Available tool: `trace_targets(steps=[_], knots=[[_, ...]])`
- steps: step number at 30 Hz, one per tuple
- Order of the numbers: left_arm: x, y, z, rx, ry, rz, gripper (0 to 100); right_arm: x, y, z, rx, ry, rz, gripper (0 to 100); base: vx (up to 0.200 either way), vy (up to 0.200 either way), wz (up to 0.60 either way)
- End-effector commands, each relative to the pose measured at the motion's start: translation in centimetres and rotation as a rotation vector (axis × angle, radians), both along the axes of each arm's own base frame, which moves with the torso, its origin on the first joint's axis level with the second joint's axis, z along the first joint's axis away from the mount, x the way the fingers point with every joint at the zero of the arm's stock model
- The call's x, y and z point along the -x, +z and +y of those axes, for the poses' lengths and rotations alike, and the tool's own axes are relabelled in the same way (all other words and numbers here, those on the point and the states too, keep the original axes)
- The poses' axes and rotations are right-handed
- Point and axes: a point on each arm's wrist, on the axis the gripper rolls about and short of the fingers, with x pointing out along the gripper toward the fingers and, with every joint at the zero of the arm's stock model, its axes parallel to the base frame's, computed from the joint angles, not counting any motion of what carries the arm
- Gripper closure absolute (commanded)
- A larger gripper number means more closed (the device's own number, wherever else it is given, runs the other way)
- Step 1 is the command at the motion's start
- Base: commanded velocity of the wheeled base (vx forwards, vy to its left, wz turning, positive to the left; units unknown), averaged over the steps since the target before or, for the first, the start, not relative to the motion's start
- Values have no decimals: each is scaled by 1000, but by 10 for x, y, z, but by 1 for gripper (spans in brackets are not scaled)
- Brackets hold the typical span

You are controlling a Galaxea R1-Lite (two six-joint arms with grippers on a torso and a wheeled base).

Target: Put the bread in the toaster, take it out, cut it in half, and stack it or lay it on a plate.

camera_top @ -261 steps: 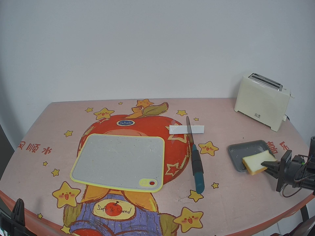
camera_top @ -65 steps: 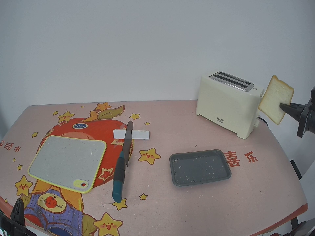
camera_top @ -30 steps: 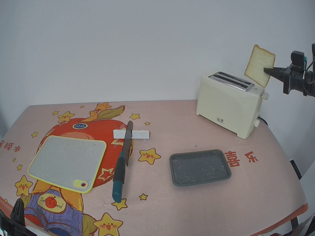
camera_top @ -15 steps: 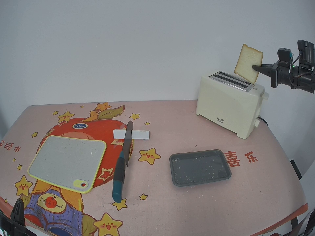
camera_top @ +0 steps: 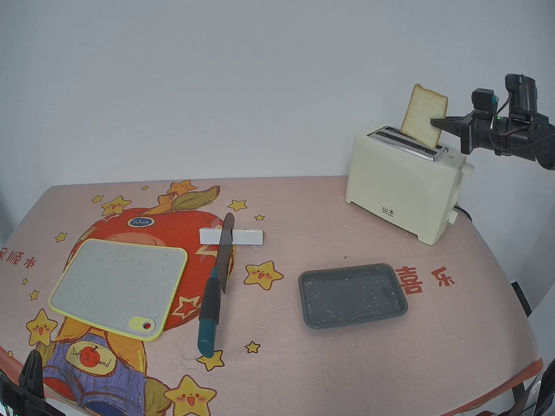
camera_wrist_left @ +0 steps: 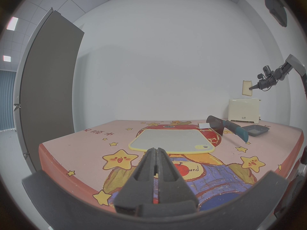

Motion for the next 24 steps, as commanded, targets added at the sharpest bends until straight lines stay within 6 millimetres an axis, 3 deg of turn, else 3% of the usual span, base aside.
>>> trace_targets(steps=[1, 24], knots=[[-1, -5, 0, 0, 1, 17, 100, -6, -7, 0, 0, 1, 15, 100, 0, 0, 0], [-1, -5, 0, 0, 1, 17, 100, -8, -13, 1, 23, 9, 21, 100, 0, 0, 0]])
